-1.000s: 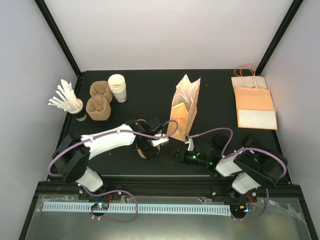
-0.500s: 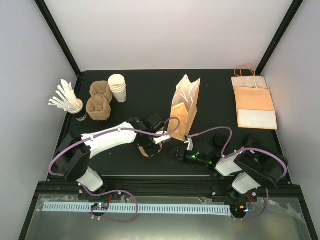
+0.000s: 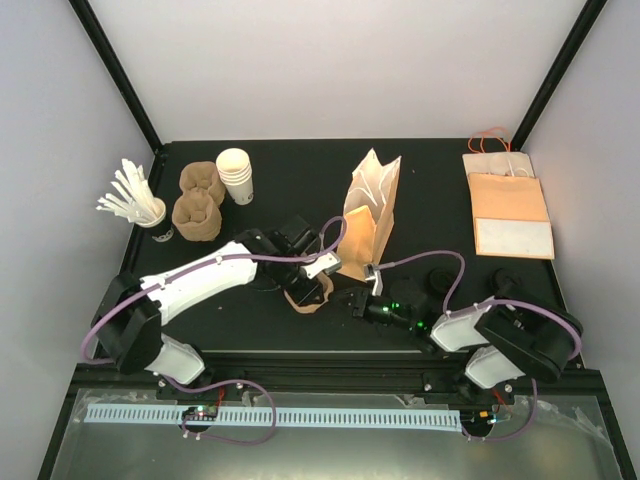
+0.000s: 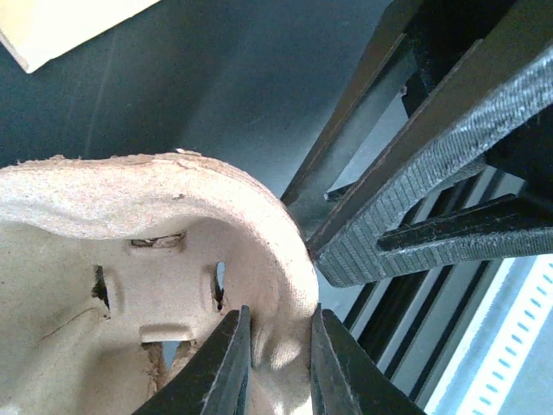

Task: Pack the takeout coffee

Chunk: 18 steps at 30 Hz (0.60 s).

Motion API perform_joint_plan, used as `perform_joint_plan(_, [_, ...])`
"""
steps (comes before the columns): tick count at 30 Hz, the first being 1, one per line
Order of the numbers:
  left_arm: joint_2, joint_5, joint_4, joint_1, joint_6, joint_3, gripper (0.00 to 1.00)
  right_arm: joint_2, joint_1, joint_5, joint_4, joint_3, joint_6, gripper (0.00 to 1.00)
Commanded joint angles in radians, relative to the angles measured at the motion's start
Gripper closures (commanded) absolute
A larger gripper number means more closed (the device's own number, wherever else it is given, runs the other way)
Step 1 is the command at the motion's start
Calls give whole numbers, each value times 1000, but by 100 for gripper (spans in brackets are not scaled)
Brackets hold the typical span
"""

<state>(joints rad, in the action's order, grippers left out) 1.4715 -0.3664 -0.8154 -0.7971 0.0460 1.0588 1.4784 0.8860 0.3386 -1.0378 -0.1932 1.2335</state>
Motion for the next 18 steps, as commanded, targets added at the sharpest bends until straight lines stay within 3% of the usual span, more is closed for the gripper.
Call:
perform_joint_plan(1, [-37, -125, 42, 19, -19, -4, 86, -73, 5, -72, 46, 4, 30, 74])
perform_joint_plan(7, [-56, -166, 67, 37, -27, -18, 86, -138, 5, -76, 140, -21, 52, 74])
perform_joint_plan(18, [-112, -226, 145, 65, -67, -66, 86, -133, 4, -93, 56, 3, 164, 77])
